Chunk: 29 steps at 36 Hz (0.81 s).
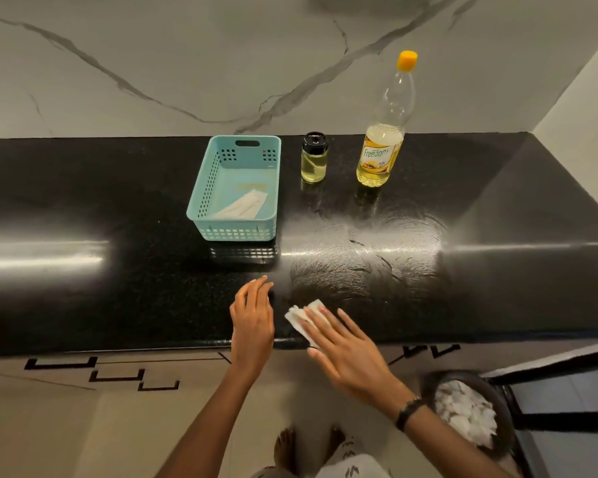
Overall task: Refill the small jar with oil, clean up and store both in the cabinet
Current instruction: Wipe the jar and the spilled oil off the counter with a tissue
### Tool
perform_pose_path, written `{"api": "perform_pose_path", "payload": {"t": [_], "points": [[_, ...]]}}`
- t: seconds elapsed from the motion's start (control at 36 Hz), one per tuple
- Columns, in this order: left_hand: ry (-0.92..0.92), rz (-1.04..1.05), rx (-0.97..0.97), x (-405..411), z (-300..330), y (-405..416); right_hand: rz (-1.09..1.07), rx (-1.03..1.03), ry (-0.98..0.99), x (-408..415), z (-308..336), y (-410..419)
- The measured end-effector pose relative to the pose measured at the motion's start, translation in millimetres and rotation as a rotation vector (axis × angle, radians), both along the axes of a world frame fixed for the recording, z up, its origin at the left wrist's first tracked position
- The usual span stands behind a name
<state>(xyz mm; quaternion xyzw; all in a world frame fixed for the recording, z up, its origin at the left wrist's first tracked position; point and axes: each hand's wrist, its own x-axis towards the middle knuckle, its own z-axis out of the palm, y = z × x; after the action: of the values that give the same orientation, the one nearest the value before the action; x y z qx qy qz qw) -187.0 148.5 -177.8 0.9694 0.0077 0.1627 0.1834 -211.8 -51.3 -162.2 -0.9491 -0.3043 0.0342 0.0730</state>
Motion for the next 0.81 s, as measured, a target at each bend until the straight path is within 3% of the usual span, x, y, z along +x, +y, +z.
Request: {"api": "perform_pose_path", "payload": {"t": [0.17, 0.28, 0.39, 0.5, 0.61, 0.67, 0.81], "points": [[-0.012, 0.011, -0.018, 0, 1, -1, -0.266, -0.072, 0.027, 12, 5, -63], [-0.025, 0.006, -0.104, 1, 3, -2, -0.44, -0.014, 0.062, 26, 7, -46], [-0.03, -0.027, -0.174, 3, 10, -10, -0.276, 0.101, 0.059, 13, 12, -19], [-0.048, -0.054, -0.193, 7, 16, -23, -0.148, -0.01, -0.025, -9, 4, -45], [-0.046, -0.064, -0.237, 12, 19, -34, -0.044, 0.026, -0.13, -18, 9, -77], [-0.044, -0.063, -0.263, 14, 19, -37, -0.084, 0.129, -0.057, -9, 16, -85], [-0.051, -0.053, -0.256, 17, 18, -43, -0.427, 0.446, 0.248, 29, 42, -105]]}}
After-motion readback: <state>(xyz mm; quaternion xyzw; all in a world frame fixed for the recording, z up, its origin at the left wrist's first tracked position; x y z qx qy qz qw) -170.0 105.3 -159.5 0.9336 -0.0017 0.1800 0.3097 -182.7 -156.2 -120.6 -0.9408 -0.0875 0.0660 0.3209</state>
